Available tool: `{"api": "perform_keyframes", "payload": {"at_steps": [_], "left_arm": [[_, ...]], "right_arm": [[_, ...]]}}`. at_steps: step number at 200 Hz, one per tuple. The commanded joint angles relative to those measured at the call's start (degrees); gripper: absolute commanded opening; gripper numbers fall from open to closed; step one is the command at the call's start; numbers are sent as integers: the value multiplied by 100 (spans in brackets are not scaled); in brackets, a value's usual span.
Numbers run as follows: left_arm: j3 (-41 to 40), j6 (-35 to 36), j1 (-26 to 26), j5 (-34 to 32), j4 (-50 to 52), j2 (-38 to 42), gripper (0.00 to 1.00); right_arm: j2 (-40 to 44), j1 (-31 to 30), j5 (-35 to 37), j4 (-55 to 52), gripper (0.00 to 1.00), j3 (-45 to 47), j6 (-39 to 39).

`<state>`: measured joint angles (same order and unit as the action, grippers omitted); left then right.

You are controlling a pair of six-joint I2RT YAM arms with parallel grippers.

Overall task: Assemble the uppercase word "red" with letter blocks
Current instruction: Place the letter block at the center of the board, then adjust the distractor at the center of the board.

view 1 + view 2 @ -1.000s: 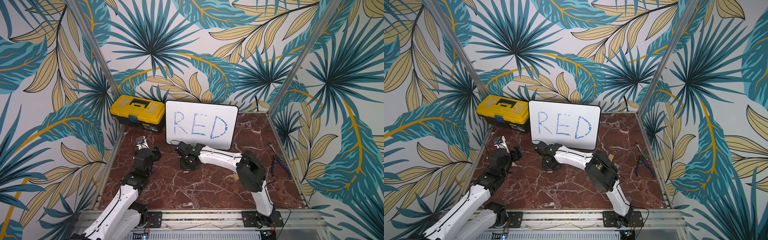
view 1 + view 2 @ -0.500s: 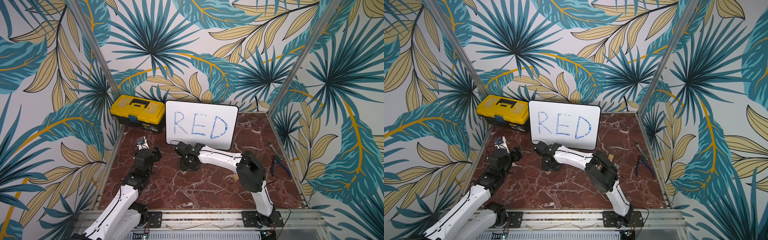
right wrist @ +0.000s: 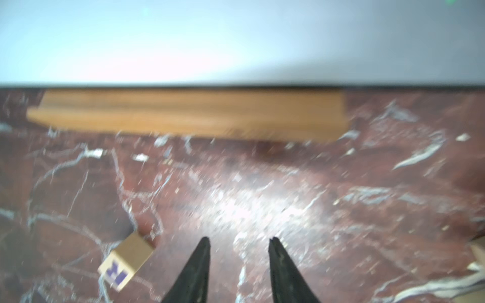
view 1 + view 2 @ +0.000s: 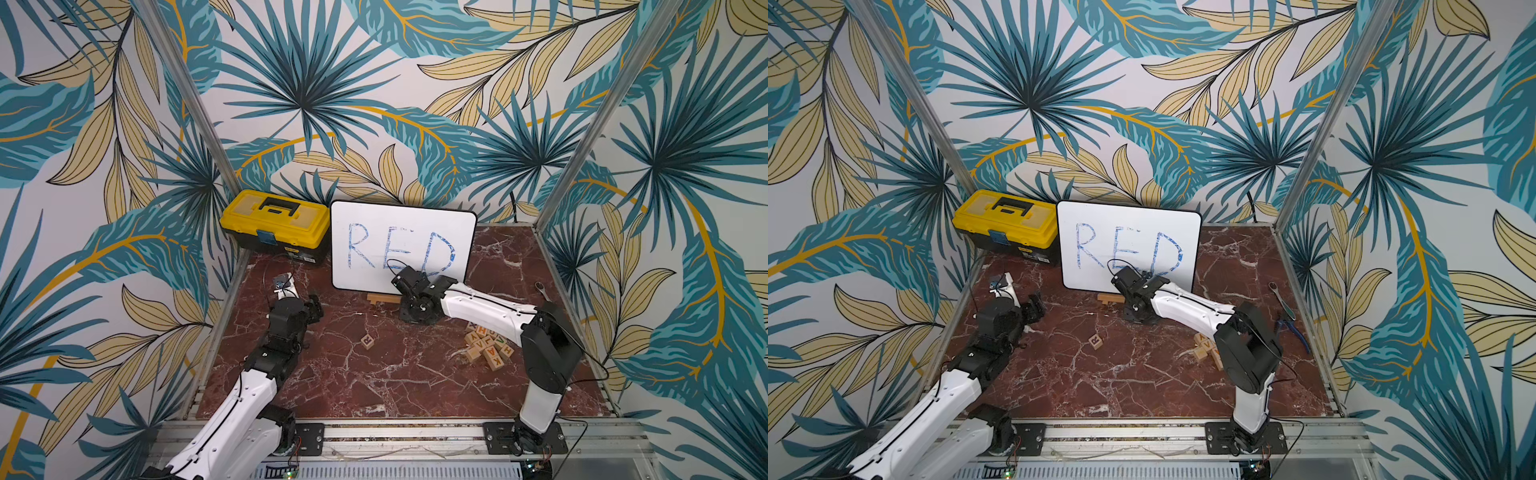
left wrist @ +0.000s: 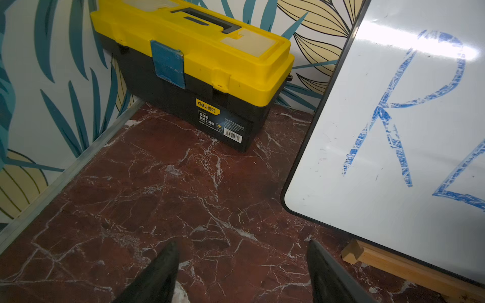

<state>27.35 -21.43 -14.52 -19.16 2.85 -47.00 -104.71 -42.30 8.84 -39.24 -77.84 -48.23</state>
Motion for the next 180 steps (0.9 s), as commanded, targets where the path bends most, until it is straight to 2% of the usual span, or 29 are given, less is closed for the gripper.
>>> {"api": "perform_keyframes", "payload": {"at_steps": [1,53,95,141,180], "left_arm": [[-20,26,41,175,60,20,77],[15,26,-99,291,295,30,74],[121,-31,-804,202,688,-156,73],[86,-286,-1079,377,726,-335,73],[270,-146,-1262,570,733,-818,73]], "right_arm": [[38,174,141,244,33,333,262],[-214,512,171,726,21,458,589],[-363,738,191,948,20,471,790],[-454,913,139,1042,20,480,970],[-338,927,-53,948,21,479,1147]]}}
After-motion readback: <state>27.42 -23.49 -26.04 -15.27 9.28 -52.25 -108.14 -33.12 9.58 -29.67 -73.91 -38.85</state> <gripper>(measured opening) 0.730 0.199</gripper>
